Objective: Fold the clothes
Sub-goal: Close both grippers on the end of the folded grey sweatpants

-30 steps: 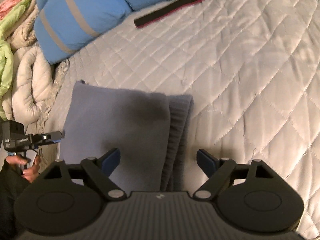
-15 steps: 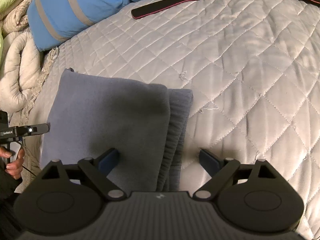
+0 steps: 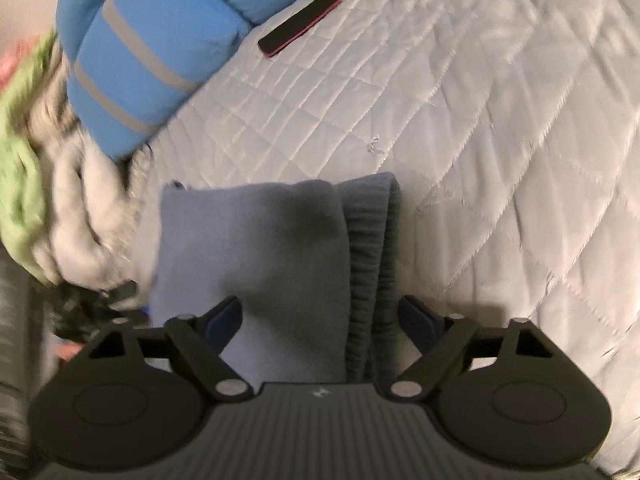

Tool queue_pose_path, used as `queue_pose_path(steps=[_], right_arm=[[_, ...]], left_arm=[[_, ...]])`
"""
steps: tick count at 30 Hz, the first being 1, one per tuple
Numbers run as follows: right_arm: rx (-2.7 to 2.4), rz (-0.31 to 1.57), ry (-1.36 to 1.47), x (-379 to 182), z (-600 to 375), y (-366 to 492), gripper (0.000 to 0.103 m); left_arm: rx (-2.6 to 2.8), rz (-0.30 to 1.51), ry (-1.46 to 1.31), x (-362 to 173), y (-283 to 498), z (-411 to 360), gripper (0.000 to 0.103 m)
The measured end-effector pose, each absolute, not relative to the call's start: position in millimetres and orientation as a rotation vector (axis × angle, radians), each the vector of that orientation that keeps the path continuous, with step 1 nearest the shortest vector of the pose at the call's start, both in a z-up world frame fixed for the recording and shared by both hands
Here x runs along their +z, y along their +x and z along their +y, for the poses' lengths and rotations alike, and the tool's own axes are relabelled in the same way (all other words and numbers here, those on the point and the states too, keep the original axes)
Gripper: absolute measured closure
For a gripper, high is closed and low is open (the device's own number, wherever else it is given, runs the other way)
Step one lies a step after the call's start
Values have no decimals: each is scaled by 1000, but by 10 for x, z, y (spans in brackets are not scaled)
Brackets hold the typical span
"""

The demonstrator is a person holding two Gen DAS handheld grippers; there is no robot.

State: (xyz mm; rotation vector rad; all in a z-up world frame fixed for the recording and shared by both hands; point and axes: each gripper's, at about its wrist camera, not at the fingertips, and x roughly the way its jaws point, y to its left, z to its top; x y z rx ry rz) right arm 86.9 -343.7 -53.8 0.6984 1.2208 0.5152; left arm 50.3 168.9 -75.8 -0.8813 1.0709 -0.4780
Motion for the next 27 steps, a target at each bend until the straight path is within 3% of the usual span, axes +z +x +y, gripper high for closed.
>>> queue_pose_path(steps=[6,7,9,10,11,13,17,27], right_arm=[[523,1247,722,-567,-3423,891,27],[523,1246,694,-550,-3386,888,27],[513,1245,655,-528,-3348,884,33],[505,1248,655,-534,-3361,881,42],[500,1252,665,-546,-3384,877,56],[492,1253,679,-558,-3418,867,71],[502,1218,667,-481,-3427,837,78],[555,1129,651,-156,-3439,769,79]], left_arm=[[-491,1069,-958,-821,510,1741,23],[-487,1075,-959,-827,508,1748,30],[-461,1100,-942,-845,508,1744,55],[-444,1115,-929,-864,515,1737,70],[-438,1118,-922,-862,517,1728,75],[-433,1112,-890,-804,510,1695,80],[-415,1085,-777,-547,456,1592,84],[-432,1041,-680,-101,218,1544,85]])
